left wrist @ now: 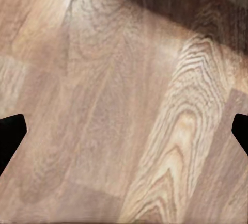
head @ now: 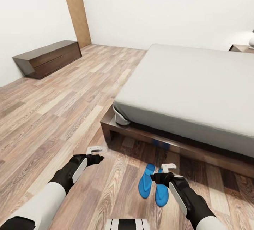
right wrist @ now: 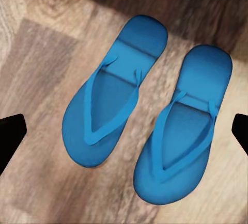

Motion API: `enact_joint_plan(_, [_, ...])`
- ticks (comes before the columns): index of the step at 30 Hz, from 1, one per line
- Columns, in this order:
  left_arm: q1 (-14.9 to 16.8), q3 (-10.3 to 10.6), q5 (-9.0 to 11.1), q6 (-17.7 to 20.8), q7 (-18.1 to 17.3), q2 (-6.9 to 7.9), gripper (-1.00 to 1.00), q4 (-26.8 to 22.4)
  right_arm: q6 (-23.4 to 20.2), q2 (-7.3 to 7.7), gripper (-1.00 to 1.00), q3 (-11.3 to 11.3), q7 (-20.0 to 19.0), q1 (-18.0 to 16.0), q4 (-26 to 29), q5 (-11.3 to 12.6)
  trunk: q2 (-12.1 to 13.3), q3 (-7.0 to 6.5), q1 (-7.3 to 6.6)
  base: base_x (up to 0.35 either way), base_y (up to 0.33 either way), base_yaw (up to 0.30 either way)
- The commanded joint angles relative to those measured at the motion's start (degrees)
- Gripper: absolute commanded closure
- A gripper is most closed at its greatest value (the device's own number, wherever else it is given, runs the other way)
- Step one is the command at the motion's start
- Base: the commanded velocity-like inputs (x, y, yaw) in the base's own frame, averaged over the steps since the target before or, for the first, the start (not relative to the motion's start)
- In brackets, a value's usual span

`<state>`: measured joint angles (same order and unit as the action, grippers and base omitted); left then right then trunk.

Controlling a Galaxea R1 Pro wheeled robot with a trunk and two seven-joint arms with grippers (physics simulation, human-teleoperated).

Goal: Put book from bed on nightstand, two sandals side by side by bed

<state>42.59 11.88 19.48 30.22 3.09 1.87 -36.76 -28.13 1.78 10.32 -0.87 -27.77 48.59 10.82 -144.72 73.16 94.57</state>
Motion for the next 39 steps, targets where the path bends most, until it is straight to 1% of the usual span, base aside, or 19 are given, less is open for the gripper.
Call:
enact_joint_plan(1, [0.0,0.3,0.5,0.2,0.3,0.06,-1.0,-0.1,-0.3,0.07,-1.0,0.1,0.1,0.0,0.1,0.3,0.0,-0.18,-0.03,-0.003,0.0,0.269])
enact_joint_plan(9, [0.0,0.3,0.5,0.2,0.3,0.06,-1.0,-0.1,-0.3,0.07,-1.0,0.1,0.1,0.0,0.1,0.3,0.1,-1.96,-0.24,-0.001,0.0,0.269])
enact_joint_plan(39, [0.0,0.3,0.7,-0.1,0.2,0.18,-1.0,0.5,0.2,0.07,-1.0,0.2,0.1,0.0,0.0,0.3,0.1,-1.96,-0.24,0.0,0.0,0.269])
